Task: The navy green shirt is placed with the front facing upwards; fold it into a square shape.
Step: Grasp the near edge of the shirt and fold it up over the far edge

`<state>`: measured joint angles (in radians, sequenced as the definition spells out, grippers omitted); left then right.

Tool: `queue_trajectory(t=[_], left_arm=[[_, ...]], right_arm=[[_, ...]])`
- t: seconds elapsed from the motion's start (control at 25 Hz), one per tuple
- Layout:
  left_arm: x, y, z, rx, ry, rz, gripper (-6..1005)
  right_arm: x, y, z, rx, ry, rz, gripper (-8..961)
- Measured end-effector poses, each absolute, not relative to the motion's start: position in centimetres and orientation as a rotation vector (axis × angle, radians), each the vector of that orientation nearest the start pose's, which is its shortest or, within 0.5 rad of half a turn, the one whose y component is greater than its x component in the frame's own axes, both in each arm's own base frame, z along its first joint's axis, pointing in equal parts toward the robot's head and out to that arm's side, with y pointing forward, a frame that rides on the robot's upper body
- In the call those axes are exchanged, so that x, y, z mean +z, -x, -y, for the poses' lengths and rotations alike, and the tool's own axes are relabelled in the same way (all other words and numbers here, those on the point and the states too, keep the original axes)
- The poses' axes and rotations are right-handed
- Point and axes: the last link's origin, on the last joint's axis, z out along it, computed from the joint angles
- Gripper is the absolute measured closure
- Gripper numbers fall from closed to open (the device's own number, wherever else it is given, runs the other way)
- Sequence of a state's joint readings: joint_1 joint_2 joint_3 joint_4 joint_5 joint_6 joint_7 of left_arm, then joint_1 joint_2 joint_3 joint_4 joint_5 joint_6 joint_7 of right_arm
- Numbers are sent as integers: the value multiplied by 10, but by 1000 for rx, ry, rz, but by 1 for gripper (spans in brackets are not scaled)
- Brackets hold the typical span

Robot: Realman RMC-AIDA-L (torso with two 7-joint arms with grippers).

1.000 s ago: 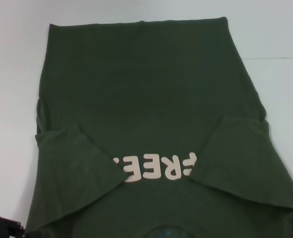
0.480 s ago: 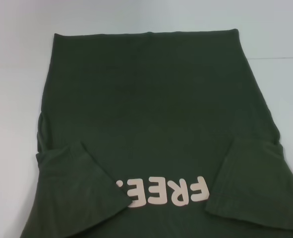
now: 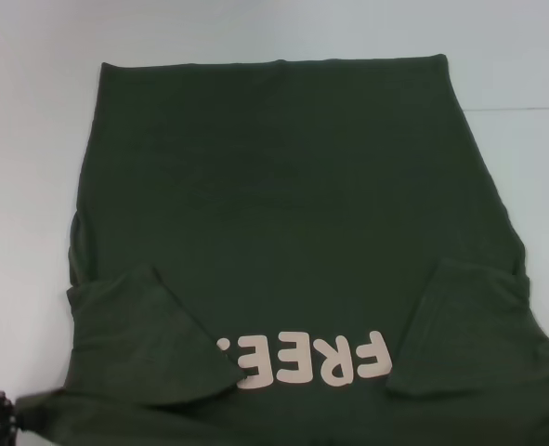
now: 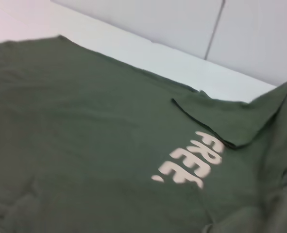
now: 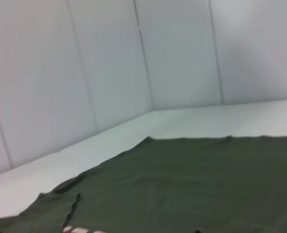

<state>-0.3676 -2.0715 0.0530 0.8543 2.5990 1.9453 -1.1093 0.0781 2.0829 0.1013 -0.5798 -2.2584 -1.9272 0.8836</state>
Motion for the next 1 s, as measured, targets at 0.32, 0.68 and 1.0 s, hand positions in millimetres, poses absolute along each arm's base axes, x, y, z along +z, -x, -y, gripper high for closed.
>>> queue_trajectory(t=[0.32,0.68,1.0], left_arm=[[61,361,-219,-535,2585,718,962],[57,365,-258,-543,2412,813,961],[42,352,-317,-469,2336,785,960]], right_arm=[[57,-383,-156,859,2097,-696,933],[64,-391,-210,806,2038,-830,932],[68,-375,-280,783,2035,-857,932]])
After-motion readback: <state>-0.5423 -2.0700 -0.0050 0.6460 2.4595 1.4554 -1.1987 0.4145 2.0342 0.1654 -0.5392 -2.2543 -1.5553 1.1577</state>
